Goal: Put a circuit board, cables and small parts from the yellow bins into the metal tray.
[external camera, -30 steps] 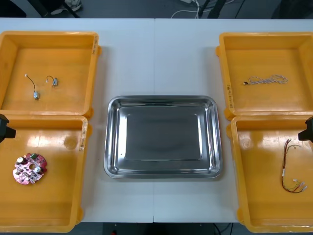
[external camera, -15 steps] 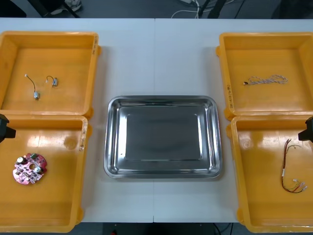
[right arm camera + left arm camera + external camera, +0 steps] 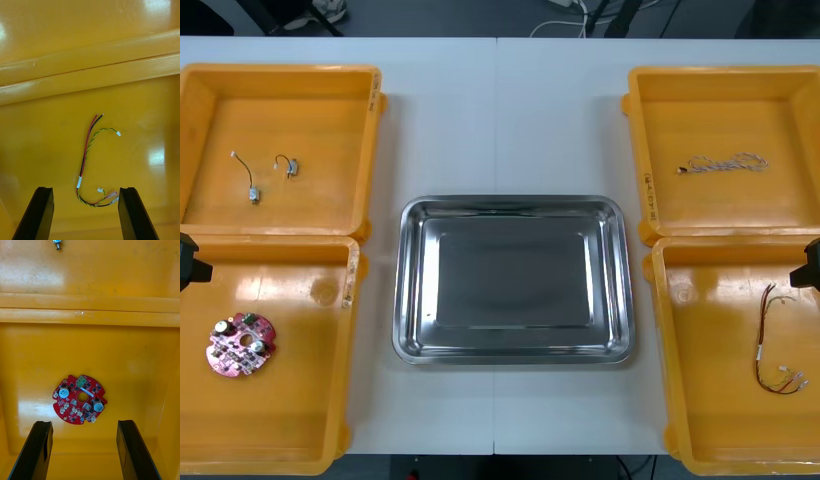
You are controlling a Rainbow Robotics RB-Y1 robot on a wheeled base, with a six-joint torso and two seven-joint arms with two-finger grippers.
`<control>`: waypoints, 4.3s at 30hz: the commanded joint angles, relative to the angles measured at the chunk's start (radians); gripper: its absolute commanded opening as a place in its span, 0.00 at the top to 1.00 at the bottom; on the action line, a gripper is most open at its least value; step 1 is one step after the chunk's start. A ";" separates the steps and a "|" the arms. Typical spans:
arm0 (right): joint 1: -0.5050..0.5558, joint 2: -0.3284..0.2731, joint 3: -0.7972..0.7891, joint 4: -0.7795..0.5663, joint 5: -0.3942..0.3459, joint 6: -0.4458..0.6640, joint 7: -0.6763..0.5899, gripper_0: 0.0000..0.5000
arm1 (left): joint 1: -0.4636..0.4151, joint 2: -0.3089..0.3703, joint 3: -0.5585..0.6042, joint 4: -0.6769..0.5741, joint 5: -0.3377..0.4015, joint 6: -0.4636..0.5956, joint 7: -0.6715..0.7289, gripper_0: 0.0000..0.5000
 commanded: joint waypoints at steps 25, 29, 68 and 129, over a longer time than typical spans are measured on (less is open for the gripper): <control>0.045 0.038 -0.064 -0.091 0.050 -0.008 0.056 0.00 | 0.038 0.108 -0.001 0.002 0.022 0.016 -0.246 0.00; 0.074 0.040 -0.064 -0.094 0.050 -0.024 0.054 0.00 | 0.038 0.125 -0.012 0.004 0.022 0.011 -0.309 0.00; 0.249 0.152 0.109 -0.091 0.232 -0.238 0.057 0.00 | 0.070 0.239 -0.125 0.199 0.157 -0.290 -0.796 0.00; 0.272 0.248 0.145 -0.002 0.338 -0.315 0.030 0.00 | 0.107 0.274 -0.470 0.303 0.051 -0.572 -0.763 0.00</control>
